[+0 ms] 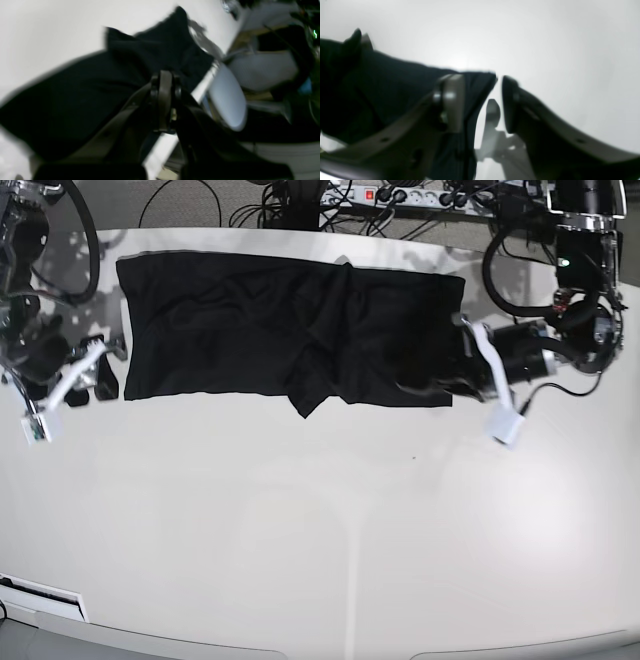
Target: Layout the t-shirt on the table in an organized manner, then fold the t-shirt properly
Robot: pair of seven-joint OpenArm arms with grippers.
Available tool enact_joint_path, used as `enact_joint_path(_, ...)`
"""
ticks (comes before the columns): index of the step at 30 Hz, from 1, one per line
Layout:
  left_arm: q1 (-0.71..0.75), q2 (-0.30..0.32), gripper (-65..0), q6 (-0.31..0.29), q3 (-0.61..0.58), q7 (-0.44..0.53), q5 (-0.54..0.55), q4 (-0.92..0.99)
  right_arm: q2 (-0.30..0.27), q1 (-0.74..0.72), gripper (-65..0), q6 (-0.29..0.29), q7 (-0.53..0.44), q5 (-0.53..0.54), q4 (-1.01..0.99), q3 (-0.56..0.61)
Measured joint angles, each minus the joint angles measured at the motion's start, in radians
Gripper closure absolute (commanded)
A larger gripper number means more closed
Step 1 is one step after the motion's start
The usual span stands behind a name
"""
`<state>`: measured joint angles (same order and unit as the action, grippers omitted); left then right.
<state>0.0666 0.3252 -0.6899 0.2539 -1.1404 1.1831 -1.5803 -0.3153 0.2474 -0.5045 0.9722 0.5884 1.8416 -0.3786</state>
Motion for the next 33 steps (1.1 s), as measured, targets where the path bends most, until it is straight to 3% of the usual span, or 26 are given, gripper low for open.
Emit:
enact_joint_path(3,0.0,0.004,0.0,0.0,0.081,-0.002,-0.02,0.0,0.0,0.027,-37.9,-0.023,-0.004,0.051,-0.099,-0.061)
enact_joint_path(8,0.006,0.042,-23.9,-0.001,0.126,-0.002,-0.084,0.0,0.0,0.006,-37.9,-0.114,-0.003,0.172,-0.328,-0.102)
enact_joint_path(10,0.01,0.063,-27.6,0.0,0.128,-0.003,-0.116,0.0,0.001,-0.006,-37.9,-0.159,0.031,0.223,-0.423,-0.102)
enact_joint_path(12,0.021,0.076,-27.7,0.0,0.128,-0.002,-0.114,0.0,0.003,-0.027,-37.9,-0.186,0.072,0.279,-0.514,-0.102)
enact_joint_path(18,0.03,0.096,-27.7,-0.001,0.128,-0.003,-0.114,0.0,0.0,-0.098,-37.7,-0.188,0.216,0.504,-0.692,-0.107)
enact_joint_path(26,0.031,0.095,-27.7,-0.001,0.128,-0.003,-0.114,0.0,0.0,-0.093,-37.2,-0.189,0.242,0.568,-0.693,0.027)
enact_joint_path(29,0.031,0.096,-27.7,0.0,0.128,-0.003,-0.114,0.0,0.001,-0.093,-30.2,-0.189,0.203,0.559,-0.693,0.073)
enact_joint_path(33,0.031,0.096,-27.7,-0.001,0.128,-0.003,-0.114,0.0,0.002,-0.105,-8.6,-0.188,0.199,0.525,-0.693,0.082)
